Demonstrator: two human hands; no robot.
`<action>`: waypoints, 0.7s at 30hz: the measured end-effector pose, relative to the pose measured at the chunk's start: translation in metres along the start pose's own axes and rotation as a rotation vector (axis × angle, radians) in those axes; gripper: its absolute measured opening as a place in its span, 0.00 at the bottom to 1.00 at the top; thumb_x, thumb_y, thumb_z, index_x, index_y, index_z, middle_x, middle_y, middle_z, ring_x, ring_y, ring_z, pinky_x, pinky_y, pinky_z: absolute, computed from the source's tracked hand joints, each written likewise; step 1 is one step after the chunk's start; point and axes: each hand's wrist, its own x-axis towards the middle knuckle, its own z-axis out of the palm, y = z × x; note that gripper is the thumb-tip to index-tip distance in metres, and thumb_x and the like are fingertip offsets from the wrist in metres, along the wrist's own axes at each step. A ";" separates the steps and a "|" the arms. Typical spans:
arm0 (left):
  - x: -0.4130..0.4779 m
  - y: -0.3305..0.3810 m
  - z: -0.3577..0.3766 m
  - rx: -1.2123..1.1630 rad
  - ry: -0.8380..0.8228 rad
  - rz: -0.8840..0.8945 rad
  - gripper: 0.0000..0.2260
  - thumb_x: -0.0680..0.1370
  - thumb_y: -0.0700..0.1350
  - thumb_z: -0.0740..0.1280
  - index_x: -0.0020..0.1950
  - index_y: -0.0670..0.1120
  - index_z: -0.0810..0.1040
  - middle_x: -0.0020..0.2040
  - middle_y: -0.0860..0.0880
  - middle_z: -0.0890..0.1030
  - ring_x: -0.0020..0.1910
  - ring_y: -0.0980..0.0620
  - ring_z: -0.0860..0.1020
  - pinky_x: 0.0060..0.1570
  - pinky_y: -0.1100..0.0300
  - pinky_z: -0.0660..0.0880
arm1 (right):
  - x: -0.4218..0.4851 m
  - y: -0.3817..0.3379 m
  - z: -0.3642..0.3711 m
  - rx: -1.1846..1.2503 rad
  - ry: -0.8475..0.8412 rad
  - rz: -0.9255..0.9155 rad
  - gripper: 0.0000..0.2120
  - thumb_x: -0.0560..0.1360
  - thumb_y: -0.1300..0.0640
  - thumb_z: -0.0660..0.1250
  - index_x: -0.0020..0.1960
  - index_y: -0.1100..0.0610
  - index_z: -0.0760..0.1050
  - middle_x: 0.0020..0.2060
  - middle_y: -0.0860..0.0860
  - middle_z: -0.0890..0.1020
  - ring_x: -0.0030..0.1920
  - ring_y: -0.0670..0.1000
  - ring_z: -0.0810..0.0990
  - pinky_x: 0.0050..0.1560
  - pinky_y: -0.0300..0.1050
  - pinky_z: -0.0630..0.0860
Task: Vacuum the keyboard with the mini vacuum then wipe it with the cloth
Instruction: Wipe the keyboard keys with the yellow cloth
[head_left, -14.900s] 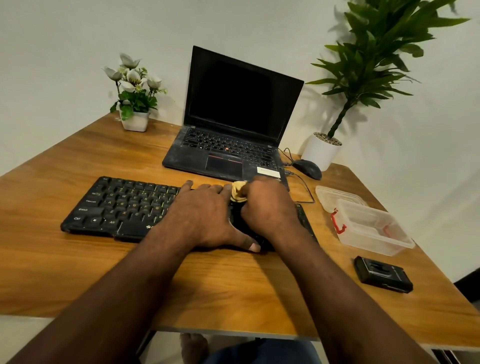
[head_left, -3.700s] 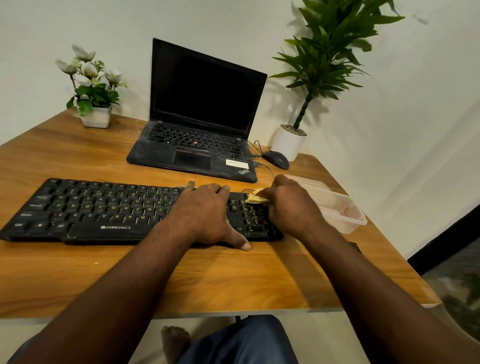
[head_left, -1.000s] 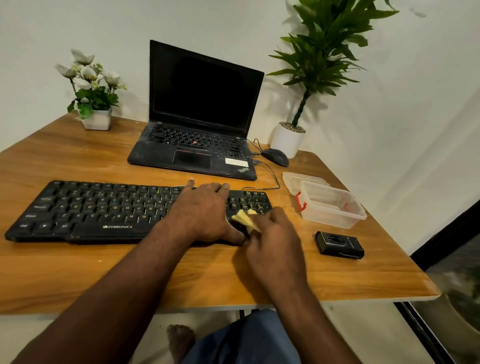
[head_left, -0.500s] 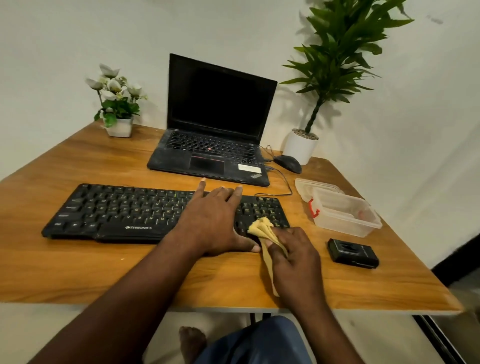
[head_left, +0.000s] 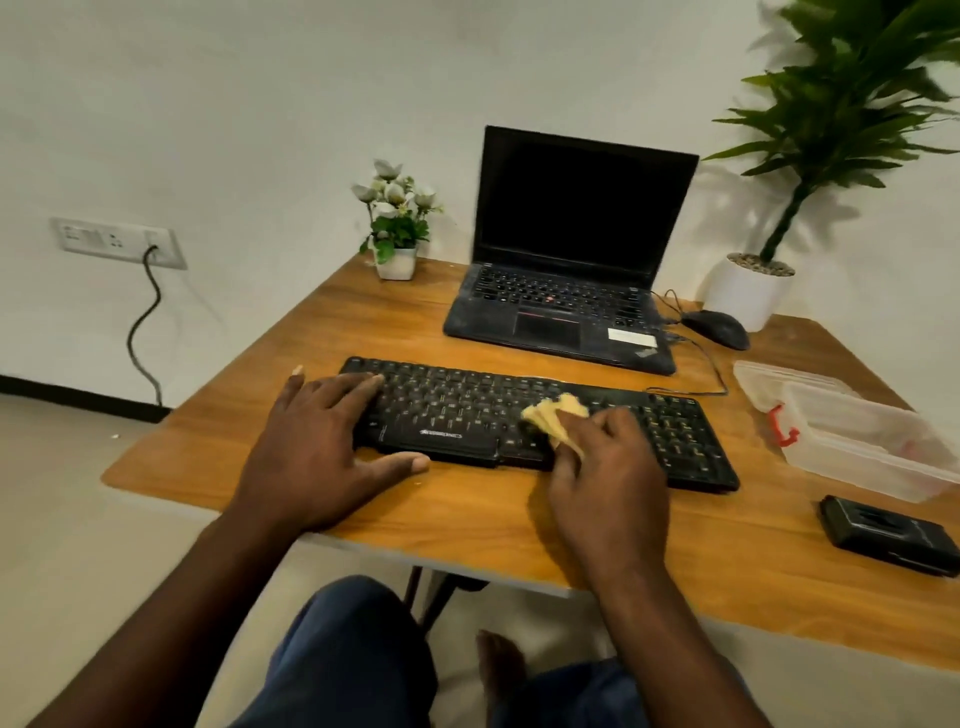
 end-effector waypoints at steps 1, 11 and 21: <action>-0.001 -0.005 -0.002 -0.027 -0.019 -0.021 0.50 0.68 0.83 0.57 0.80 0.52 0.67 0.78 0.50 0.70 0.77 0.49 0.66 0.81 0.46 0.51 | 0.003 -0.007 0.003 -0.049 -0.037 0.017 0.18 0.78 0.57 0.70 0.68 0.52 0.80 0.50 0.45 0.71 0.48 0.48 0.74 0.44 0.42 0.73; 0.001 -0.034 -0.005 -0.305 -0.032 -0.210 0.58 0.61 0.77 0.72 0.84 0.52 0.58 0.80 0.53 0.64 0.77 0.51 0.60 0.74 0.48 0.66 | 0.045 -0.079 0.038 0.126 -0.309 -0.148 0.16 0.81 0.53 0.69 0.68 0.49 0.80 0.55 0.47 0.78 0.51 0.46 0.75 0.46 0.41 0.70; 0.006 -0.054 -0.006 -0.181 -0.074 -0.275 0.59 0.62 0.78 0.71 0.84 0.51 0.54 0.70 0.57 0.77 0.72 0.48 0.66 0.70 0.41 0.67 | 0.129 -0.151 0.103 -0.147 -0.411 -0.508 0.16 0.78 0.57 0.69 0.66 0.48 0.81 0.56 0.51 0.79 0.59 0.57 0.78 0.56 0.52 0.79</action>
